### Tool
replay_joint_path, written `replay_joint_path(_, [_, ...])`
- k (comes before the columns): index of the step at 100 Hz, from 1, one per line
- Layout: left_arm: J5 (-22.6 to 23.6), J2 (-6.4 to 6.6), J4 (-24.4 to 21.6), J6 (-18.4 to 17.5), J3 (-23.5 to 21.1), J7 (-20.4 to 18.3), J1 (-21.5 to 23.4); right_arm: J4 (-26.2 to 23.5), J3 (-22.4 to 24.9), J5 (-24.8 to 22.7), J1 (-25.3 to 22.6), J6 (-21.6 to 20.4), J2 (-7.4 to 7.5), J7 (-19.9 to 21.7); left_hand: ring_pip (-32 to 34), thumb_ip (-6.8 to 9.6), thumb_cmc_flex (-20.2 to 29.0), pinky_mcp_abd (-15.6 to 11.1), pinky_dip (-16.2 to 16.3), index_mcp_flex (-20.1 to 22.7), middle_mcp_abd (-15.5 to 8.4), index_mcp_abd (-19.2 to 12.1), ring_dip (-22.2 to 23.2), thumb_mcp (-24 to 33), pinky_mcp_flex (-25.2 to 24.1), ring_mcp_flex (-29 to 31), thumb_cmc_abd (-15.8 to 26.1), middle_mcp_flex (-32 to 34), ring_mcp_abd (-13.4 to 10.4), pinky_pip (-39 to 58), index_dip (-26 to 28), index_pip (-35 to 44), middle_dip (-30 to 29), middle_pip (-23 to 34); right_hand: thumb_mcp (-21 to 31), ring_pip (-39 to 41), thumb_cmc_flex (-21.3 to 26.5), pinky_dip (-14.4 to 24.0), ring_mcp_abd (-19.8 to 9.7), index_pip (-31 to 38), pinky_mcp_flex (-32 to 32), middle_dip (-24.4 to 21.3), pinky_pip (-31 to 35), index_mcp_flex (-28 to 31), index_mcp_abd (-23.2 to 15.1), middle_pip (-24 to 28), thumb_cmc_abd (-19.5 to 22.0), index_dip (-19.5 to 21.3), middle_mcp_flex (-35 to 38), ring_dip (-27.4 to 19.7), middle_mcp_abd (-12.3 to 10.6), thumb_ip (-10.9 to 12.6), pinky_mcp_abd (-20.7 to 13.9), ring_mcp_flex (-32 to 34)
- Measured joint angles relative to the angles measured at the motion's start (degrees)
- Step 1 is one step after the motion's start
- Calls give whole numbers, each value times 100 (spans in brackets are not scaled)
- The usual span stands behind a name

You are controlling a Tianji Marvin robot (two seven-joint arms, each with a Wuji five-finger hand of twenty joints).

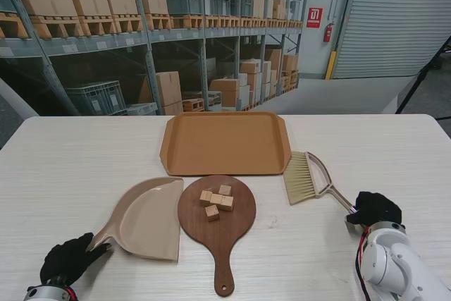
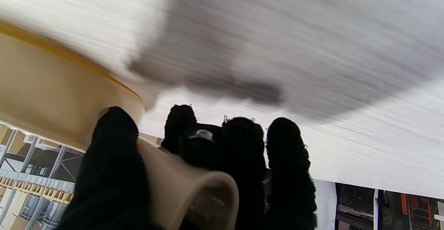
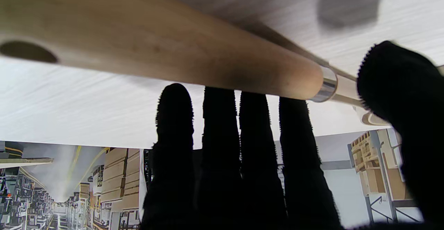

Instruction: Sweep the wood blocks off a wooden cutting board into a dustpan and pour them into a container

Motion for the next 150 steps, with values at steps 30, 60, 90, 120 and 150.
replay_joint_path(30, [-2, 0, -2, 6, 0, 0, 1, 52, -80, -84, 85, 116, 61, 139, -1, 0, 0, 0, 0, 0, -1, -1, 0, 0, -1, 0, 0, -1, -2, 0, 0, 0, 0, 0, 312, 288, 225, 14, -75, 181, 293, 24, 178, 283, -36, 109, -141, 27, 344, 70, 0, 3, -15, 72])
replay_joint_path(60, [1, 0, 3, 4, 0, 12, 0, 174, -229, -287, 219, 166, 131, 254, -9, 0, 0, 0, 0, 0, -3, -2, 0, 0, -44, 0, 0, -1, -4, 0, 0, 1, 0, 0, 554, 655, 287, 84, -110, 591, 467, 240, 271, 285, -184, 380, -430, 117, 439, 234, -106, 3, -146, 135])
replay_joint_path(90, [8, 0, 3, 14, 1, 26, 5, 312, -450, -577, 348, 152, 221, 315, -14, 0, 0, 0, 0, 0, -11, -12, 0, 0, -47, 0, 0, -1, -13, 0, 0, 1, 0, -1, 1021, 991, 204, 151, -64, 1142, 467, 433, 271, 75, -242, 748, -432, 559, 298, 428, -205, 63, -237, 147])
replay_joint_path(120, [12, -4, 4, 29, 0, 59, 15, 408, -549, -682, 407, 83, 231, 208, -17, 0, 0, 0, 0, 0, -13, -13, 0, 0, -50, 0, 0, -1, -14, 0, 0, 1, 0, -1, 1548, 1009, 187, 158, -132, 1600, 913, 454, 628, 66, -71, 810, -690, 119, 713, 339, -214, -74, -240, 743])
replay_joint_path(150, [6, -4, 8, 33, 2, 63, 18, 523, -626, -570, 510, 131, 218, 78, -19, 0, 0, 0, 0, 0, -13, -14, 0, 0, -52, 0, 0, -1, -14, 0, 0, 1, 0, -1, 1963, 832, 251, 226, -161, 1914, 1567, 382, 1078, 433, -66, 460, -1506, -633, 1701, 36, -281, -330, -244, 1536])
